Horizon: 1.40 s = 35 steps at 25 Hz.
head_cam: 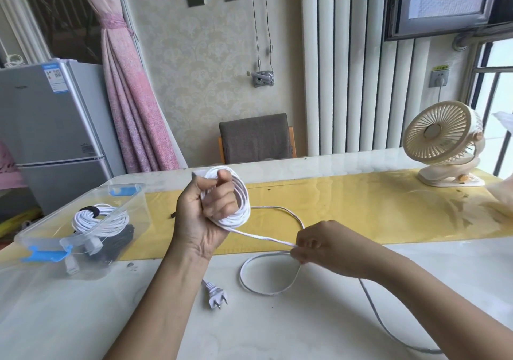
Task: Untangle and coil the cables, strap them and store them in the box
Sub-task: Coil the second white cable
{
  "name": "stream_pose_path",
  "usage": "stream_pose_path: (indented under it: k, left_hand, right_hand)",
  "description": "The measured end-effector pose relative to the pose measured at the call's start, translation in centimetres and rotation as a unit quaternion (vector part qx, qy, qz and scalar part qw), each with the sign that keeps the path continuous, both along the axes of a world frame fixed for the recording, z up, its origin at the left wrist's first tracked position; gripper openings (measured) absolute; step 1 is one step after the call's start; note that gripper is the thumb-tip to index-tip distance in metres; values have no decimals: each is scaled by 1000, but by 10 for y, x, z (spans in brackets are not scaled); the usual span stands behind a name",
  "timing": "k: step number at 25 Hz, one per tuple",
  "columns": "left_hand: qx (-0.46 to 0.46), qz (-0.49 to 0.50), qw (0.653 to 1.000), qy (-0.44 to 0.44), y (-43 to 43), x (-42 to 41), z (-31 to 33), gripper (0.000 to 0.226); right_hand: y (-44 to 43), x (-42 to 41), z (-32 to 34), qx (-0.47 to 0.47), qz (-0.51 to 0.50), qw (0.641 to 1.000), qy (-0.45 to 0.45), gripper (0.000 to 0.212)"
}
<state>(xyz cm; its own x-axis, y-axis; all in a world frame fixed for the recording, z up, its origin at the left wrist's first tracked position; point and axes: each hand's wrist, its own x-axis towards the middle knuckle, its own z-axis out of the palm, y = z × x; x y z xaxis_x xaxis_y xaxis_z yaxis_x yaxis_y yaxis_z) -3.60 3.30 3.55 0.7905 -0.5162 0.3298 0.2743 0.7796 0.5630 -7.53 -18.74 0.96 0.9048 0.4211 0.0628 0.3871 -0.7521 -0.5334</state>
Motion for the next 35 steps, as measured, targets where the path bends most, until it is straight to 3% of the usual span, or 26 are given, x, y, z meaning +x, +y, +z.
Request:
stream_pose_path:
  k: [3, 7, 9, 11, 14, 16, 19, 22, 27, 30, 32, 35]
  left_hand:
    - [99, -94, 989, -66, -2, -6, 1, 19]
    - [284, -197, 932, -111, -13, -12, -4, 12]
    - [417, -186, 884, -104, -14, -14, -6, 11]
    - [529, -164, 824, -121, -14, -16, -9, 19]
    - [650, -130, 734, -152, -15, -15, -17, 36]
    - [687, -118, 702, -148, -15, -14, -19, 40]
    - [669, -91, 726, -132, -15, -12, -18, 42]
    - [643, -21, 760, -88, -20, -12, -18, 39]
    - [618, 97, 780, -37, -24, -9, -17, 89]
    - [530, 157, 833, 18, -30, -3, -16, 102]
    - [431, 189, 880, 62, -33, 0, -15, 89]
    - [267, 228, 930, 110, -30, 4, -12, 48]
  right_hand:
    - [-11, 10, 3, 30, -65, 997, -23, 16]
    - [-12, 13, 0, 44, -107, 988, -103, 9]
    - [-11, 13, -2, -11, -122, 975, -184, 7]
    - [-13, 15, -1, -19, -145, 967, -211, 18]
    - [-22, 18, 7, 76, -207, 964, -150, 23]
    - [-27, 18, 14, 183, -236, 951, -82, 28]
    - [-29, 16, 22, 323, -243, 915, 3, 30]
    - [-24, 8, 29, 404, -186, 894, 58, 27]
    - [-12, -7, 36, 461, -55, 885, 46, 24]
    - [-5, -14, 34, 432, 40, 899, 49, 22]
    - [1, -18, 29, 391, 111, 911, 73, 20]
    - [12, -21, 17, 306, 160, 935, 80, 22]
